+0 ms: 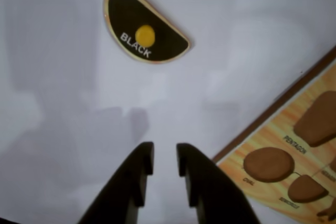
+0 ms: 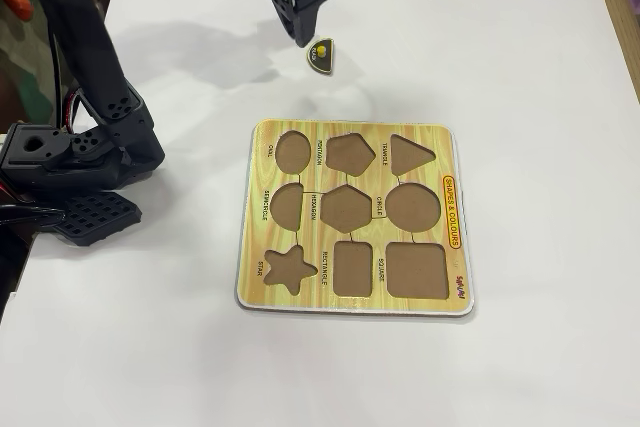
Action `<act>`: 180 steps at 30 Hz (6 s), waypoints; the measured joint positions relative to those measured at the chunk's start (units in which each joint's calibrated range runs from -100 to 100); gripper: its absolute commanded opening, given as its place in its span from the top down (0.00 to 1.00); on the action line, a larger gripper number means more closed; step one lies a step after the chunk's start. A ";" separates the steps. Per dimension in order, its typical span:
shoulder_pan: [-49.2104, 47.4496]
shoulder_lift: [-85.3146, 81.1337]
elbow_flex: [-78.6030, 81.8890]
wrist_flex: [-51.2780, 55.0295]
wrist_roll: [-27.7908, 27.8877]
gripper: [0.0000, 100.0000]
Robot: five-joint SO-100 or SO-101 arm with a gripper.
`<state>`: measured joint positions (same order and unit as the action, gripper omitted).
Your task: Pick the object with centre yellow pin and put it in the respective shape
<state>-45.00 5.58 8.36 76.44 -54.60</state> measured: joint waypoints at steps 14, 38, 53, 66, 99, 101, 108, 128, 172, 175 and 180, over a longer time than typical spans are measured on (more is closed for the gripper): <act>-5.24 7.13 0.00 -13.54 -0.10 0.94; -3.18 9.88 1.08 -15.17 -0.10 0.94; -3.09 9.88 1.08 -15.51 -0.10 0.88; -3.09 9.88 1.08 -21.08 -0.16 0.89; -1.31 9.88 1.08 -19.54 0.00 0.89; -1.31 9.88 1.08 -19.54 0.00 0.89; -1.31 10.31 1.08 -19.54 0.00 0.89; -1.31 12.80 1.08 -19.54 -0.21 0.98; 16.65 -12.80 24.73 -19.28 3.64 0.99; 18.15 -16.92 29.59 -19.19 3.85 0.99; 18.24 -21.99 34.08 -19.28 3.85 0.99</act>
<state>-26.75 -16.41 42.45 57.16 -50.75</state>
